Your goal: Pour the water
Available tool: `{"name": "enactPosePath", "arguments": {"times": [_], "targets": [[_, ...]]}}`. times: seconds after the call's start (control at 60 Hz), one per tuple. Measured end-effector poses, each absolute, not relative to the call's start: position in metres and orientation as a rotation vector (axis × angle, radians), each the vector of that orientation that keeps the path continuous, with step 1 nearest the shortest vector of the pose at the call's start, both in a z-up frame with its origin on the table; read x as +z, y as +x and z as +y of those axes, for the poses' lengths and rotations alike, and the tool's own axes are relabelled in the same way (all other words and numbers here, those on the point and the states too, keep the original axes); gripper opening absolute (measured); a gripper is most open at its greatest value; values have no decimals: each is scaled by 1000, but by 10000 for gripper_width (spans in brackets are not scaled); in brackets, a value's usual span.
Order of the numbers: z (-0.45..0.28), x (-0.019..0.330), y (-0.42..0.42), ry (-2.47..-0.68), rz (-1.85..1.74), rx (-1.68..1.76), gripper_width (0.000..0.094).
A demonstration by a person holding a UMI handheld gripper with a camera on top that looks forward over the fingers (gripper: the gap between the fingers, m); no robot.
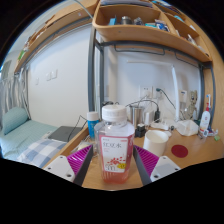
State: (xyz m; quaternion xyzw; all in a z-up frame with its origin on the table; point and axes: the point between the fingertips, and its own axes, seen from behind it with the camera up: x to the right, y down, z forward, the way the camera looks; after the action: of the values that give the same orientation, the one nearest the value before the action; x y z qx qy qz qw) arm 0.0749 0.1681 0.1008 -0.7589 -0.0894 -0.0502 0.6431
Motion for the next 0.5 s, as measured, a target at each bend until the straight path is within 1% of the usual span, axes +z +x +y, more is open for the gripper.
{"name": "enactPosePath", "arguments": {"times": [0.05,0.1,0.133,0.15,0.217,0.233,0.35,0.417,0.433,0.5], "targets": [[177,106,82,-1723,-202,-123,821],[186,111,91,-1713,-197,-137,772],[190,114,94,-1707,-205,-136,686],[192,115,96,-1708,-205,-139,615],[197,125,101,-1699,-199,-136,587],[212,148,101,-1715,-230,-138,573],[214,150,100,-1719,-233,-125,491],[218,156,97,-1732,-245,-111,472],[214,149,102,-1735,-238,-103,464],[217,152,105,-1748,-207,-86,460]]}}
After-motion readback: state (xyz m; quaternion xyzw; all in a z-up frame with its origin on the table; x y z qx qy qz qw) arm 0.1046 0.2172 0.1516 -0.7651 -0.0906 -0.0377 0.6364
